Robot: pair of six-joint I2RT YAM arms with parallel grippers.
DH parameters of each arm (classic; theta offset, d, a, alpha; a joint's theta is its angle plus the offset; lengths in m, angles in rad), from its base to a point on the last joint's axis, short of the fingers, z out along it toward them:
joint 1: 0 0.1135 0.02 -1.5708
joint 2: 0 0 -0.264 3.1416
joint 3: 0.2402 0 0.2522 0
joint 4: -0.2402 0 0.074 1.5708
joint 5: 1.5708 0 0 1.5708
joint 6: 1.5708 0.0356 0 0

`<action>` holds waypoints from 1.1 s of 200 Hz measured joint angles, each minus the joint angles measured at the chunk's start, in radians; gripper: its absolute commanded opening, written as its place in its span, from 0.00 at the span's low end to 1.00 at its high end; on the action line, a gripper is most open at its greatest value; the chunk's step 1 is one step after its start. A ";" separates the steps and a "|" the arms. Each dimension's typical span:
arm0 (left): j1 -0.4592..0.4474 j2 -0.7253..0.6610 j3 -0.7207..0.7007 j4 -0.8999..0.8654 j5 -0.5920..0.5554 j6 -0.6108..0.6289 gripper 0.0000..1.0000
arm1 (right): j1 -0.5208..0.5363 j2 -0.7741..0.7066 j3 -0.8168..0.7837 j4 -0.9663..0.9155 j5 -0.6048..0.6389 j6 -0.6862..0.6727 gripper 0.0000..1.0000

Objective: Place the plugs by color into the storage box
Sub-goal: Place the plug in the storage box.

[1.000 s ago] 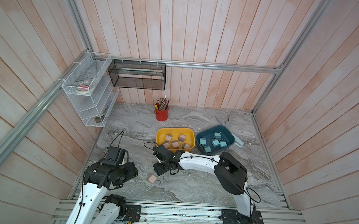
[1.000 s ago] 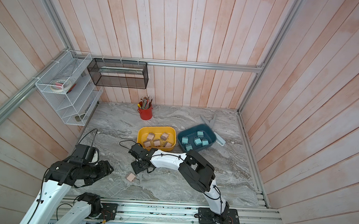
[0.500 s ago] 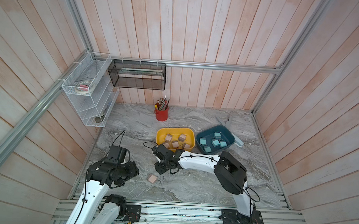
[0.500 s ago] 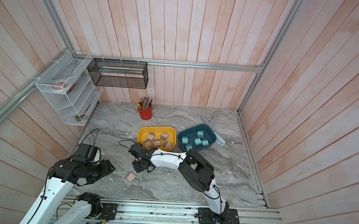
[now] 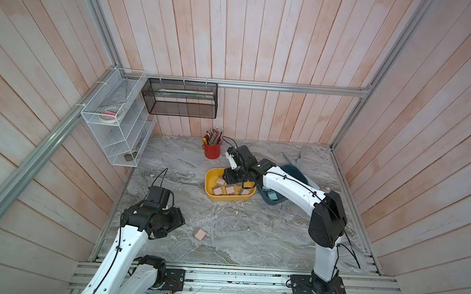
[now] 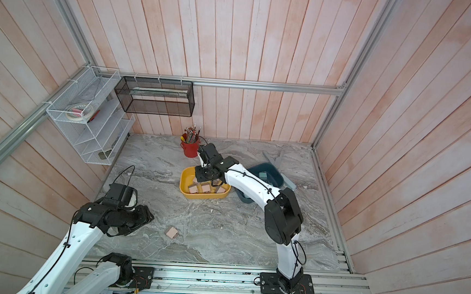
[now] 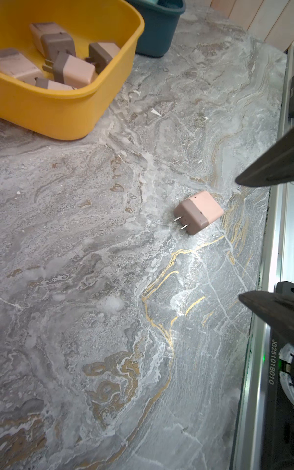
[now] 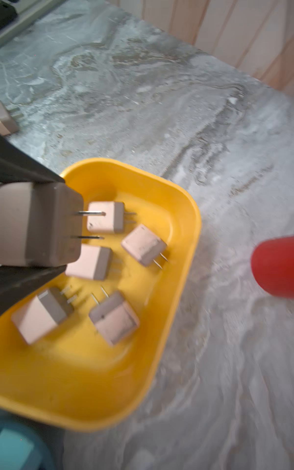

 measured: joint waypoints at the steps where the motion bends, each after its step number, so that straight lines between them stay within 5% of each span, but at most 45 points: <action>1: 0.000 0.000 0.000 0.000 0.000 0.000 0.67 | -0.003 0.001 0.003 0.000 0.000 -0.001 0.37; 41: 0.006 0.031 0.000 0.007 0.000 0.004 0.67 | -0.119 0.151 0.137 -0.040 0.000 -0.072 0.37; 88: 0.008 0.068 0.004 0.016 0.000 0.014 0.67 | -0.119 0.315 0.227 -0.074 -0.016 -0.114 0.37; 220: 0.010 0.091 0.022 0.022 0.011 0.043 0.67 | -0.045 0.338 0.131 0.146 0.001 -0.023 0.37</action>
